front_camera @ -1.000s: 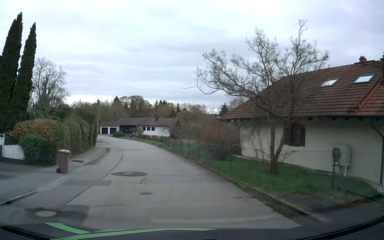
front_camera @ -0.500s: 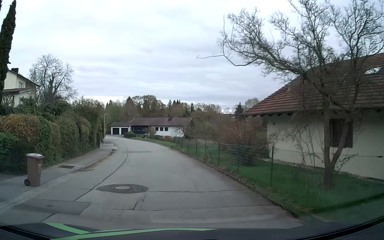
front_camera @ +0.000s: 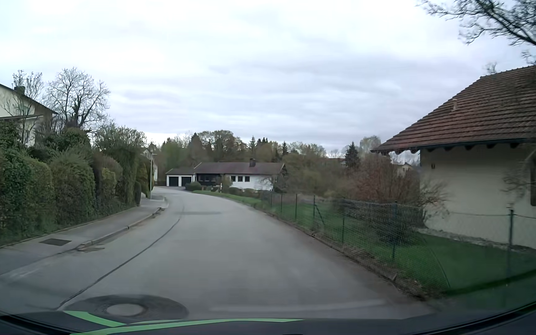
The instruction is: Follow the waypoints while adhering to traffic rules and regulations
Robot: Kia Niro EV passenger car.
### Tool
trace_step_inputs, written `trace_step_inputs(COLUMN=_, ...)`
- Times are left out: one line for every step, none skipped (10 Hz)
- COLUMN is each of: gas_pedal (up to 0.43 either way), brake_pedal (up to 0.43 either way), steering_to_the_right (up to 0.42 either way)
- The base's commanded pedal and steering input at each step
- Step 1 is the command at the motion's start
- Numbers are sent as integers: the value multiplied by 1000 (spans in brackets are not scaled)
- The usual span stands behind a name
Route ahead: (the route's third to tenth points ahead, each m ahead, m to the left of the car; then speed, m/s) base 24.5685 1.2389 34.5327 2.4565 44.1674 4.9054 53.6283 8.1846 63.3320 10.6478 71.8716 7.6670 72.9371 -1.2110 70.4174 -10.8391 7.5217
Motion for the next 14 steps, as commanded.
trace_step_inputs(gas_pedal=59, brake_pedal=0, steering_to_the_right=-37)
trace_step_inputs(gas_pedal=39, brake_pedal=0, steering_to_the_right=-37)
trace_step_inputs(gas_pedal=39, brake_pedal=0, steering_to_the_right=-38)
trace_step_inputs(gas_pedal=39, brake_pedal=0, steering_to_the_right=-38)
trace_step_inputs(gas_pedal=39, brake_pedal=0, steering_to_the_right=-37)
trace_step_inputs(gas_pedal=39, brake_pedal=0, steering_to_the_right=-35)
trace_step_inputs(gas_pedal=39, brake_pedal=0, steering_to_the_right=-35)
trace_step_inputs(gas_pedal=39, brake_pedal=0, steering_to_the_right=-35)
trace_step_inputs(gas_pedal=39, brake_pedal=0, steering_to_the_right=-33)
trace_step_inputs(gas_pedal=59, brake_pedal=0, steering_to_the_right=-33)
trace_step_inputs(gas_pedal=59, brake_pedal=0, steering_to_the_right=-33)
trace_step_inputs(gas_pedal=59, brake_pedal=0, steering_to_the_right=-33)
trace_step_inputs(gas_pedal=59, brake_pedal=0, steering_to_the_right=-33)
trace_step_inputs(gas_pedal=59, brake_pedal=0, steering_to_the_right=-33)
